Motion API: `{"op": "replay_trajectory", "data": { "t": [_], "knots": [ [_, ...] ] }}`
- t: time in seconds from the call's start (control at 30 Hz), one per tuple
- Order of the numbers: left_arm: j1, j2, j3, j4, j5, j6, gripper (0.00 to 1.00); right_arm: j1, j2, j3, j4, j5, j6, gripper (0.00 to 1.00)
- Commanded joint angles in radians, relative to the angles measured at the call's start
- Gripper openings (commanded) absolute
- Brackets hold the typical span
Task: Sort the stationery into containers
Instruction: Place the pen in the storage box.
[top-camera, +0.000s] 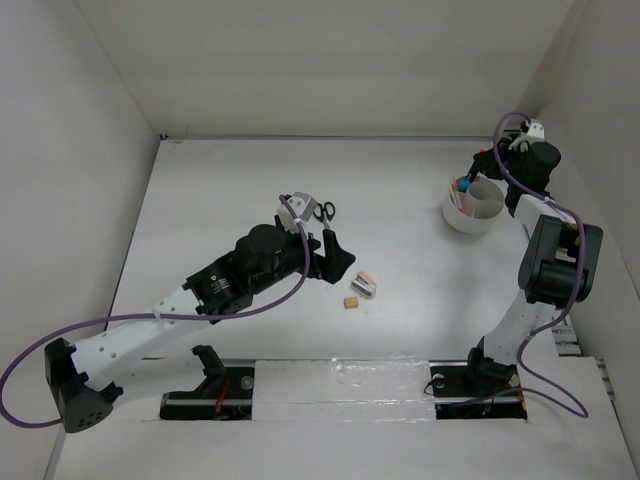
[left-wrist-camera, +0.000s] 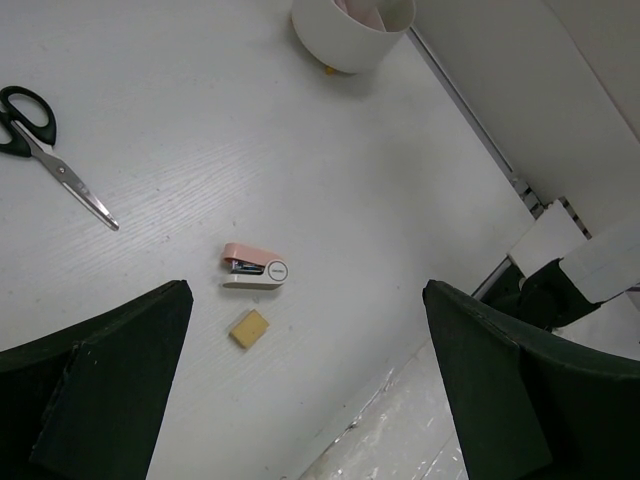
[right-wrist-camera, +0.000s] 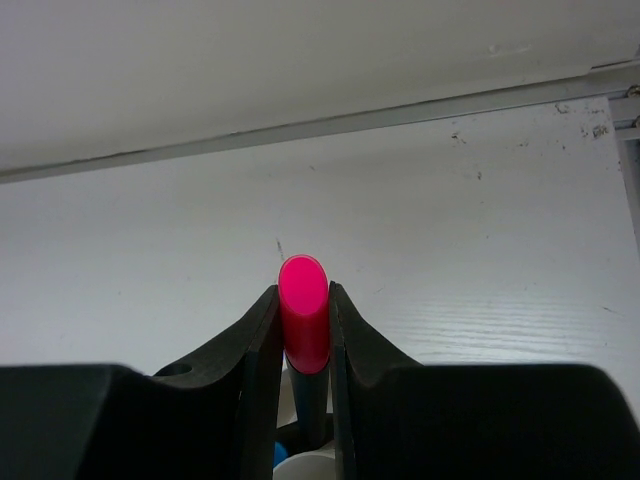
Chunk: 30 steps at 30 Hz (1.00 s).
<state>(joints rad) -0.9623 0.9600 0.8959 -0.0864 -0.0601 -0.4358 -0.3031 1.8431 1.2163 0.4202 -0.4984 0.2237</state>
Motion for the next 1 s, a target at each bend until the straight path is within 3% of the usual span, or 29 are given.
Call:
{"op": "replay_trajectory", "data": {
  "t": [0.0,0.07,0.2,0.43,0.6,0.83,0.9,0.97],
  "knots": [
    [-0.004,-0.021,-0.008,0.051,0.011,0.002,1.00,-0.013,-0.004,0.037,0.080,-0.014,-0.017,0.00],
    [-0.004,-0.030,-0.008,0.051,0.011,0.002,1.00,-0.013,-0.004,0.037,0.080,-0.014,-0.017,0.00],
    [-0.004,-0.030,-0.008,0.060,0.011,0.002,1.00,-0.013,-0.004,0.013,0.080,-0.014,-0.017,0.10],
    [-0.004,-0.049,-0.008,0.050,-0.007,0.002,1.00,-0.013,-0.004,-0.009,0.092,-0.025,-0.026,0.20],
    [-0.004,-0.049,-0.008,0.050,-0.007,0.002,1.00,-0.013,-0.024,-0.027,0.092,-0.006,-0.035,0.42],
    [-0.004,-0.049,-0.008,0.040,-0.027,0.002,1.00,-0.013,-0.059,-0.040,0.118,-0.051,-0.026,0.50],
    [-0.004,-0.049,-0.008,0.040,-0.063,0.002,1.00,-0.013,-0.103,-0.051,0.159,-0.051,0.011,0.60],
    [-0.004,-0.040,-0.008,0.021,-0.095,-0.007,1.00,-0.004,-0.145,-0.051,0.160,-0.065,0.020,0.84]
  ]
}}
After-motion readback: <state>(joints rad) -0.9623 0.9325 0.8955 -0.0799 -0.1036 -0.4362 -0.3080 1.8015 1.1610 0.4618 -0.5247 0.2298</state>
